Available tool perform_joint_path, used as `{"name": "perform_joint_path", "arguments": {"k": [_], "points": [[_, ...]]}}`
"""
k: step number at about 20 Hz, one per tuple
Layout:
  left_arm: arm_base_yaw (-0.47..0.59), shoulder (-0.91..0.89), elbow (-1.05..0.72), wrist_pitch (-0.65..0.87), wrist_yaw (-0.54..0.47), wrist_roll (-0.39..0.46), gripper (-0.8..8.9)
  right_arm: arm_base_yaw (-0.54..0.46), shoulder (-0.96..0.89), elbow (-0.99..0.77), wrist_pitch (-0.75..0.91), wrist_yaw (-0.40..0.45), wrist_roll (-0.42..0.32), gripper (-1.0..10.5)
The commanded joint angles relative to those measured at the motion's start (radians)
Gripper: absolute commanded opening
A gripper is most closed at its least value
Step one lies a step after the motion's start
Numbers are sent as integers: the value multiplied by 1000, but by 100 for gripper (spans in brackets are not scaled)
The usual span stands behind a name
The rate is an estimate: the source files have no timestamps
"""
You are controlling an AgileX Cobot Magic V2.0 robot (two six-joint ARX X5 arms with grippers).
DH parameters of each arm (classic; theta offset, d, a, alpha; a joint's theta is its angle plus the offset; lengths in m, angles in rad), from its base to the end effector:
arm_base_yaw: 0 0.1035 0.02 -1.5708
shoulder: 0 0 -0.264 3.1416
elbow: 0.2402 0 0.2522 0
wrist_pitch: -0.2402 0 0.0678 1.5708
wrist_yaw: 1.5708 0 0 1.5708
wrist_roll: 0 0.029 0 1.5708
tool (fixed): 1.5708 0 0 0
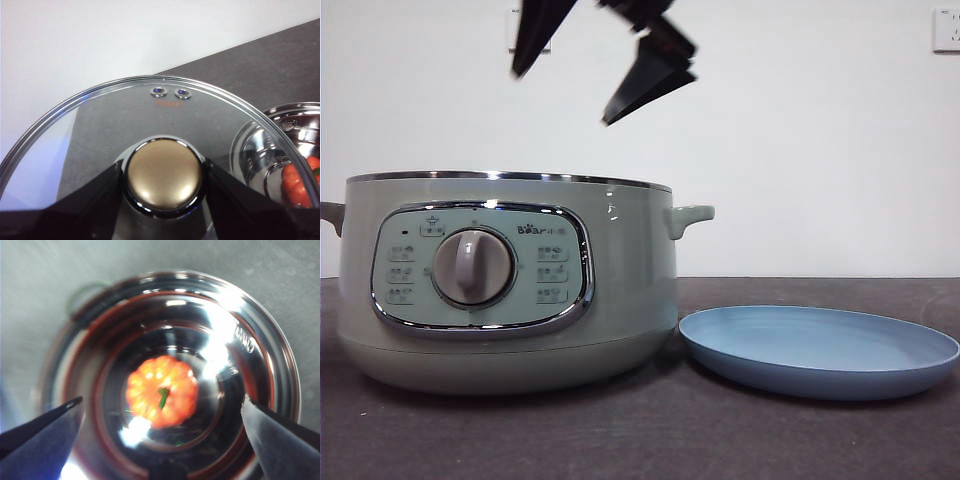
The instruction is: Take the pumpkin out from the steamer,put the pumpkin in the blue plate,close the lid
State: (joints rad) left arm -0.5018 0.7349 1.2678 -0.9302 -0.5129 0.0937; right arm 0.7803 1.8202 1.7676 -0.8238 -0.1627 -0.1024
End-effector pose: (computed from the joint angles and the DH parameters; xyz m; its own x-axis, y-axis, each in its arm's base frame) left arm 0.0862 -0.0310 0.4206 0.9404 0.0437 -0.3371 0.0541 0.9598 0.2753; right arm 0.2772 0.2810 0.3323 0.3348 0.5594 -0.7583 -0.8197 0.5699 0.0584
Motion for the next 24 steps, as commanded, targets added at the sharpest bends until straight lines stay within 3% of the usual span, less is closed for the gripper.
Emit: {"name": "perform_joint_path", "arguments": {"k": [1, 4, 13, 15, 17, 22, 24], "points": [[-3, -13, 17, 45, -11, 7, -8, 40, 95, 82, -26, 71, -65, 607], [-3, -13, 17, 45, -11, 7, -8, 71, 173, 100, -16, 141, -98, 604], [-3, -11, 17, 38, -7, 7, -8, 72, 332, 100, 5, 127, -98, 592], [-3, -11, 17, 37, -7, 7, -8, 72, 336, 100, 5, 110, -97, 449], [-3, -11, 17, 30, -5, 7, -8, 72, 336, 100, 6, 117, -79, -11], [-3, -11, 17, 9, 7, 3, -8, 64, 233, 100, -32, 117, -63, -1], [-3, -9, 17, 18, 79, -4, -8, 43, 147, 100, -116, 117, -64, -1]]}}
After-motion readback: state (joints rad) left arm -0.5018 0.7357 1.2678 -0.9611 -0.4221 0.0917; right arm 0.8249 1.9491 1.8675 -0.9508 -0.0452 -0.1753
